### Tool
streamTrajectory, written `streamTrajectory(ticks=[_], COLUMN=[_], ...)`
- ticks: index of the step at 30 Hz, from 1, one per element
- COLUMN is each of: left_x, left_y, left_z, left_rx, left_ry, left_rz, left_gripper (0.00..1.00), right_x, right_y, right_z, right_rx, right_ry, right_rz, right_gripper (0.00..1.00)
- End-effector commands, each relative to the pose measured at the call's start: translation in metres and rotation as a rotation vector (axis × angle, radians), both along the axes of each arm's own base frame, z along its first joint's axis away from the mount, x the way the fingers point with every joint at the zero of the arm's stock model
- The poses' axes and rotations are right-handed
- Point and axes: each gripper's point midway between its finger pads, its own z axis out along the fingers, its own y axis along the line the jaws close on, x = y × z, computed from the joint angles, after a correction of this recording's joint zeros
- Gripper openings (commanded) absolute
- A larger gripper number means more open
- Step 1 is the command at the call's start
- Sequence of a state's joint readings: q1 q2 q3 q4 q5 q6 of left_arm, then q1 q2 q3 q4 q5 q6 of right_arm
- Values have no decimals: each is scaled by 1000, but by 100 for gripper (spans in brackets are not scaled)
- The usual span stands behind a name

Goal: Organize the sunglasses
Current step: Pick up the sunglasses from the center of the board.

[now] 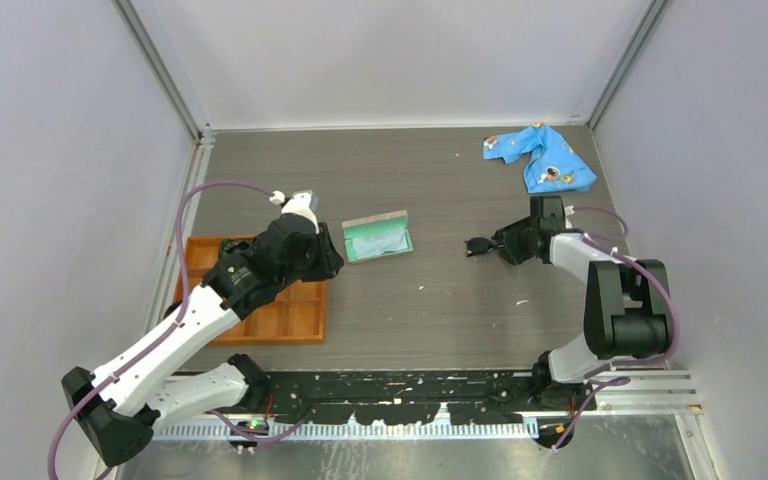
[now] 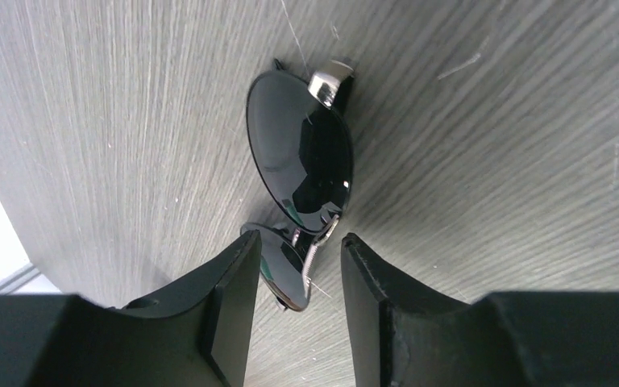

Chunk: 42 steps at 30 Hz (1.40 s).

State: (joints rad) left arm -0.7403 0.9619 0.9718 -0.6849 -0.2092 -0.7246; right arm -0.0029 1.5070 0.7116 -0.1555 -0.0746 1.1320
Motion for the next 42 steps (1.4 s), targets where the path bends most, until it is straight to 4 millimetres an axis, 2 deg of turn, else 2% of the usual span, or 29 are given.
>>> streamTrajectory(ticks=[1,2,6,16,20,25,30,35,42], left_x=[5,5,5,4,3,1,0,1,0], left_y=[-2,-1,0,2,1,7,8,4,5], left_z=[19,19,19,18,20,21,20,19,19], left_rx=[-29,-29,-28,-26,-27,-16,-26,-31,-28], left_ry=[-62,-62,-67,-68,-66,-72,-73,-65,-66], left_rz=[1,1,5,10,6,13,21,12,10], left_gripper=[29,29,29,29,29,29,30,30,30], right_x=[10,10,9,18,21,21,20,26,19], right_y=[-14,-8,-10,2,-3,-4,-5,4,14], right_z=[3,3,-1,-7,-8,-12,-3,7,19], right_rx=[-62,-84,-134,-171,-246,-254,-259,-235,-199], right_ry=[82,100,171,213,267,277,230,163,95], right_rz=[-61,-47,-40,16,19,17,26,96,159], right_gripper=[45,45,44,43,44,40,35,28,26])
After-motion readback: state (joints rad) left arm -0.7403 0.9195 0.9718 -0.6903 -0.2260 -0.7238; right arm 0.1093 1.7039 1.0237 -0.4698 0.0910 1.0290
